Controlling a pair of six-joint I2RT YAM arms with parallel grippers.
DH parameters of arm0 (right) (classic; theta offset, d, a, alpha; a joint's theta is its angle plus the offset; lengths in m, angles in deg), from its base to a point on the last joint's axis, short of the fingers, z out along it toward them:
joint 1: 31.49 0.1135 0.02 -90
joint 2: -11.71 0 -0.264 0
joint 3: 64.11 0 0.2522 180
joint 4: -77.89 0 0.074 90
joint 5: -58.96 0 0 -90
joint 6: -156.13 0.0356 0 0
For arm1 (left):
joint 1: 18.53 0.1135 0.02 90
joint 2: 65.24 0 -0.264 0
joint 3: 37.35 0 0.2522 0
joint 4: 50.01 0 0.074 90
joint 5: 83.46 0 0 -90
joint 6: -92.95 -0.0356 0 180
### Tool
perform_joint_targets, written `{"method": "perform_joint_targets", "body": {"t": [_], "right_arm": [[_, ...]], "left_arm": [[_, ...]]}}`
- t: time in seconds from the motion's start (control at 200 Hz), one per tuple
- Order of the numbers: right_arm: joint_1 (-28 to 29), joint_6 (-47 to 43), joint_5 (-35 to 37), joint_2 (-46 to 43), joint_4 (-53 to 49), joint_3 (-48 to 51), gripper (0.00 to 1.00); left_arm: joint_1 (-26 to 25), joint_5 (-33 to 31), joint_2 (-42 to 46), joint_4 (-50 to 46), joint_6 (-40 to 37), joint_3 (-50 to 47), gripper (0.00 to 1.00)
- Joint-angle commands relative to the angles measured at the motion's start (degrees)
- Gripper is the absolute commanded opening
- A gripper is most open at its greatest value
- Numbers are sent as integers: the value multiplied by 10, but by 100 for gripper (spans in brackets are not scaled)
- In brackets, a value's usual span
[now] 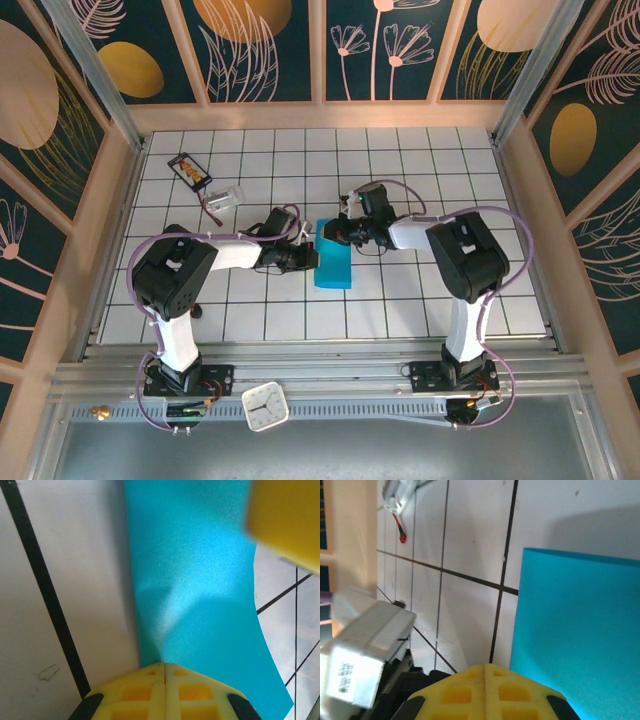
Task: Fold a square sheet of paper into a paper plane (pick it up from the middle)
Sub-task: First fold in half a square sheet of paper at the center of the table.
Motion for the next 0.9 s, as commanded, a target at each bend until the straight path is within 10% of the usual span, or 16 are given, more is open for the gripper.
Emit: {"method": "perform_joint_targets", "body": {"t": [0.0, 0.896], "right_arm": [[12, 12, -17, 22, 8, -17, 0], [1, -35, 38, 110, -81, -95, 0]], "left_arm": [[0, -47, -40, -72, -15, -11, 0], [-1, -55, -53, -93, -49, -20, 0]]}}
